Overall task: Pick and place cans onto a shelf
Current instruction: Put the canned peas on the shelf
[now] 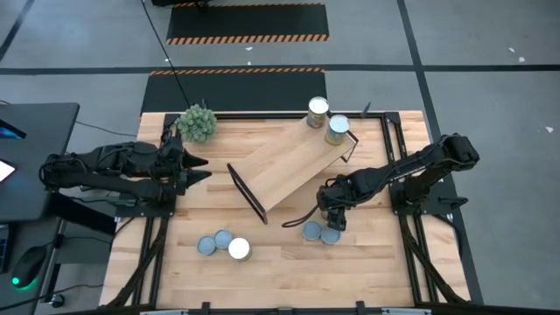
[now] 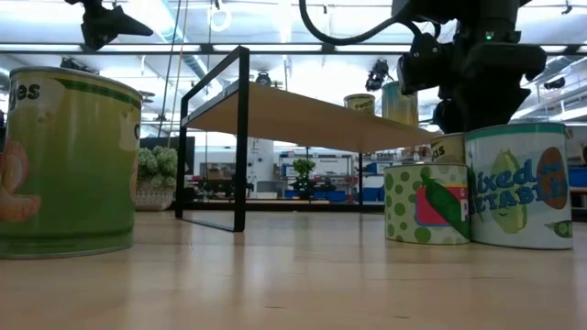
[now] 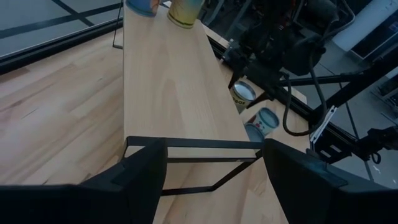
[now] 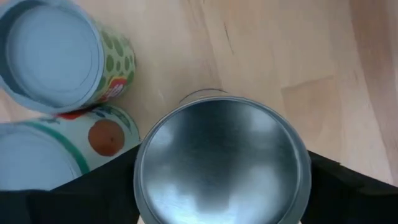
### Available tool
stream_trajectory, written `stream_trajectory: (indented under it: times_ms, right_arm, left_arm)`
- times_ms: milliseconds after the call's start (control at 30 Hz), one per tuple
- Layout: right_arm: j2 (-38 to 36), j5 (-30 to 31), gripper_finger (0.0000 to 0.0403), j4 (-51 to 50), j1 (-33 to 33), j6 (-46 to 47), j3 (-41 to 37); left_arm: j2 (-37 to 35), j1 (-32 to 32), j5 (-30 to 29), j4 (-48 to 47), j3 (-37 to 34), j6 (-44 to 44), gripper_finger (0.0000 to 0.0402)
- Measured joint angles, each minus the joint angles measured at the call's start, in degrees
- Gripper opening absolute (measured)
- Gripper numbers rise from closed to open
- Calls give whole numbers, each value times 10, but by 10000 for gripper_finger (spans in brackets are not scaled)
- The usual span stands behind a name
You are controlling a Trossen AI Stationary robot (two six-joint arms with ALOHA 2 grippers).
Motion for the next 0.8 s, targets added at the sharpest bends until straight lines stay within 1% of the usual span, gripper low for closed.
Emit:
stream_trajectory:
  times_ms: [67,233,333,533,667,800]
  right_arm:
    - [0,0,310,-1,0,10,1]
    - [1,-2,310,-41,-1,28,32]
    - [1,-3,313,-95,-3,37,68]
    - [1,-2,317,-225,-29,116,183]
    - [1,12,317,-278,-52,158,262]
    - [1,18,318,-301,-79,195,326]
  left_arm:
    - [0,0,0,0,0,0,270]
    - [0,0,0,0,0,0,270]
    - [0,0,0,0,0,0,270]
    - [0,0,0,0,0,0,270]
    - [0,0,0,0,0,0,270]
    - [0,0,0,0,0,0,270]
